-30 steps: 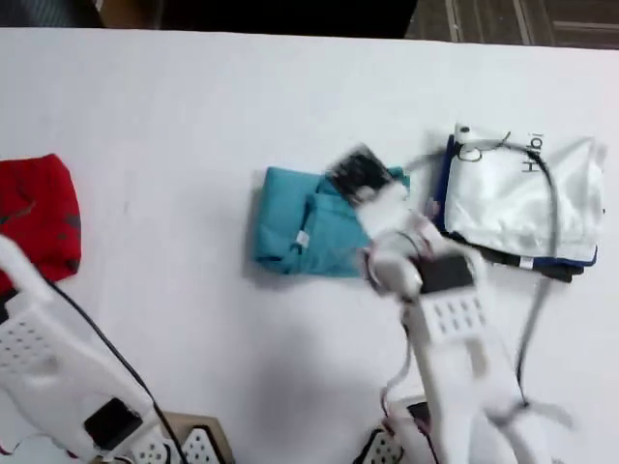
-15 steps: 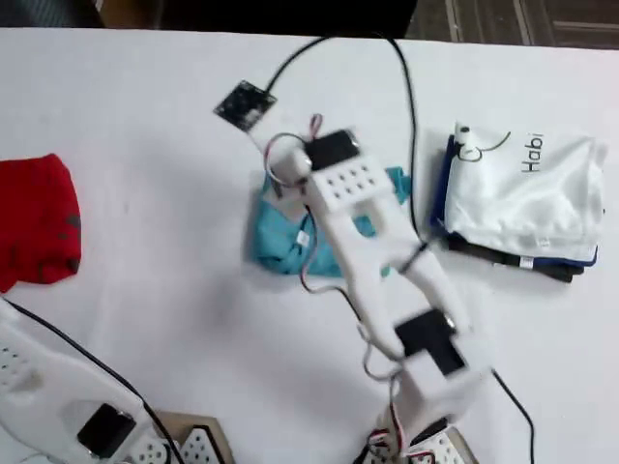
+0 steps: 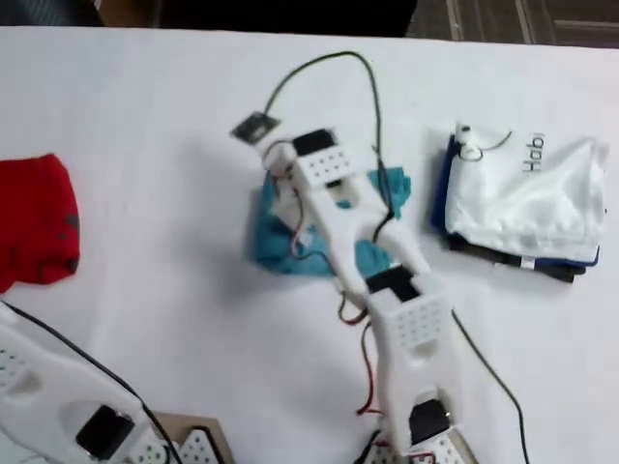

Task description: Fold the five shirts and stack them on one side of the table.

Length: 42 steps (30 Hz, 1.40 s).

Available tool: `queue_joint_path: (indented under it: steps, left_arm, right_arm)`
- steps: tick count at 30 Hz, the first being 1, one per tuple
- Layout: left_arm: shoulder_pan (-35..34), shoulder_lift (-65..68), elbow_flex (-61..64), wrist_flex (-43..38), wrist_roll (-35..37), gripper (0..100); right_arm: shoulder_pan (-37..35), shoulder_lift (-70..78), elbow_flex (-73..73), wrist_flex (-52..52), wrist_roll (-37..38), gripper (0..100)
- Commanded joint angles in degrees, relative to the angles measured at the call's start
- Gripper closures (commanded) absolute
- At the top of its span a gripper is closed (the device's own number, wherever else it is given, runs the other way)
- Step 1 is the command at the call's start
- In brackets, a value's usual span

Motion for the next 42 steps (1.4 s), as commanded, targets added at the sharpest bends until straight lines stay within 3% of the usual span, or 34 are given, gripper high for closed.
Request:
queue_joint_path:
  steps: [1, 10, 16, 22, 28, 35, 42]
  left_arm:
    - [0.1, -4.3, -0.1, 1.0, -0.6, 97]
    - [2.6, -4.3, 3.6, 0.5, 0.7, 97]
    - [6.1, -4.3, 6.4, -1.9, 3.3, 97]
    - [14.0, -4.3, 6.4, -4.6, 7.7, 97]
    - [23.0, -3.6, 7.7, -8.3, 11.9, 97]
    - [30.2, -3.6, 20.4, -18.5, 15.8, 97]
    - [32.5, -4.0, 34.1, -30.2, 17.8, 97]
  right_arm:
    - [3.1, -1.5, -2.5, 4.2, 0.0, 97.6]
    - [3.9, -8.5, -2.0, 14.0, 0.1, 97.6]
    - [4.4, -15.2, 9.6, 14.8, 1.9, 97.6]
    - [4.4, -28.0, 23.5, 14.8, 7.0, 97.6]
    - [3.9, -39.8, 21.0, 10.2, 8.2, 97.6]
    - [3.9, -28.1, 18.8, -6.0, 8.2, 97.6]
    - [3.0, -11.5, 3.3, -2.8, 8.1, 97.6]
